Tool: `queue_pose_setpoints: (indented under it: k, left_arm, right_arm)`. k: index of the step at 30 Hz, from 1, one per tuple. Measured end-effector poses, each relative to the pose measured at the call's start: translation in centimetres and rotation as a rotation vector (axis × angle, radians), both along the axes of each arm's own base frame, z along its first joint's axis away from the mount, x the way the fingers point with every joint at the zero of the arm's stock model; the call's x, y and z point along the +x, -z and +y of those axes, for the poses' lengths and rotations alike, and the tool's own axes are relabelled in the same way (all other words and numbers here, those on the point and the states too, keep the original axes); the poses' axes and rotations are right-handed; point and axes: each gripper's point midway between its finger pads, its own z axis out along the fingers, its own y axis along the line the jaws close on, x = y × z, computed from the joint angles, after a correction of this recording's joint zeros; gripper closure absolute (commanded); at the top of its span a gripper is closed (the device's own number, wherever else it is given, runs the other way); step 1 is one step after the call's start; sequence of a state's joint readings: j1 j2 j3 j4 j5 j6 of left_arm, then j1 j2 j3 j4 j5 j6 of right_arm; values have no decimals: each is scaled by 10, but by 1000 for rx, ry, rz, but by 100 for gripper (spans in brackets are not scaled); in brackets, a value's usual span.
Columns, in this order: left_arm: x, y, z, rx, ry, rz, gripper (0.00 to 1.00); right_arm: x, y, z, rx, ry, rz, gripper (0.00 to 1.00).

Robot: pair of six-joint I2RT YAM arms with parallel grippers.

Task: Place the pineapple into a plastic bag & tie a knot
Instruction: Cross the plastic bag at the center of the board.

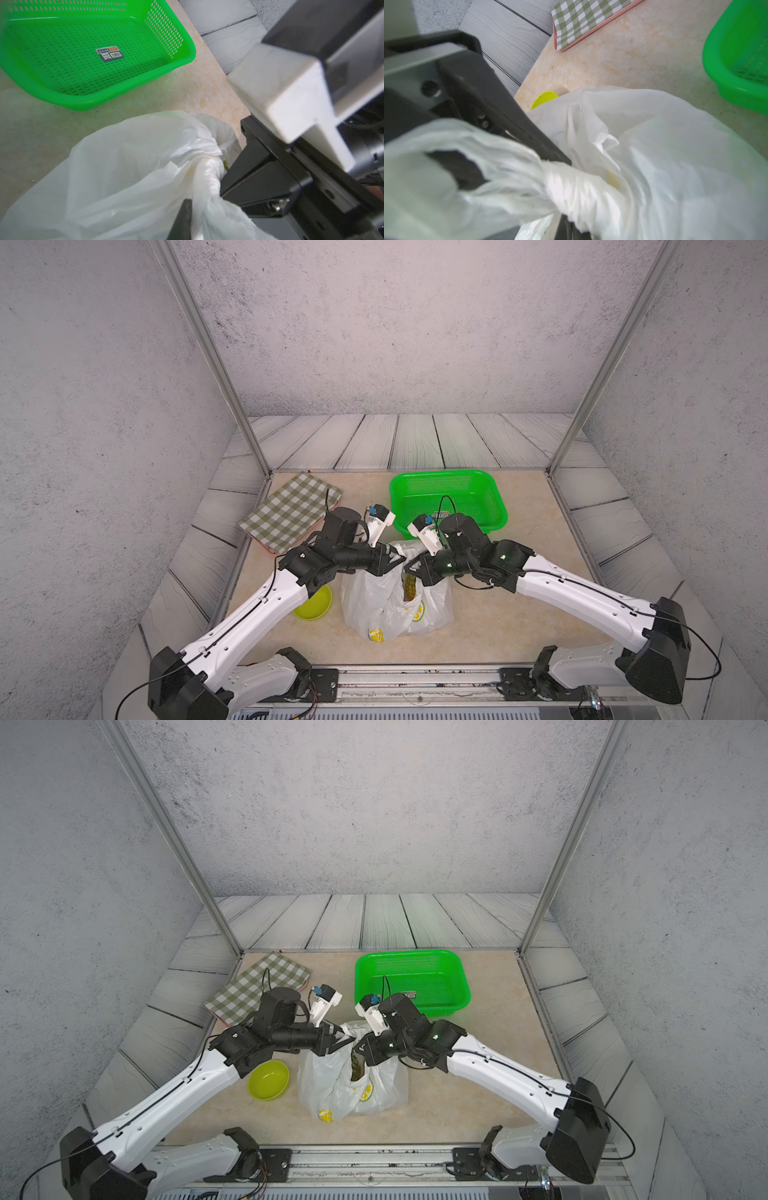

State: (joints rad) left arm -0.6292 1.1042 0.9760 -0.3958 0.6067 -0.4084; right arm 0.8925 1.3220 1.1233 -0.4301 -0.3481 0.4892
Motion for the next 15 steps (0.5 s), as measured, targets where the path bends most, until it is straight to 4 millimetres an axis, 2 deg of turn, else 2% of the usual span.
queue_pose_setpoints:
  k: [7, 15]
  left_arm:
    - [-4, -1, -2, -12, 18, 12, 70]
    - [0, 2, -5, -14, 14, 23, 68]
  right_arm:
    - [-1, 0, 0, 0, -4, 7, 100]
    - [-8, -6, 3, 33, -39, 23, 100]
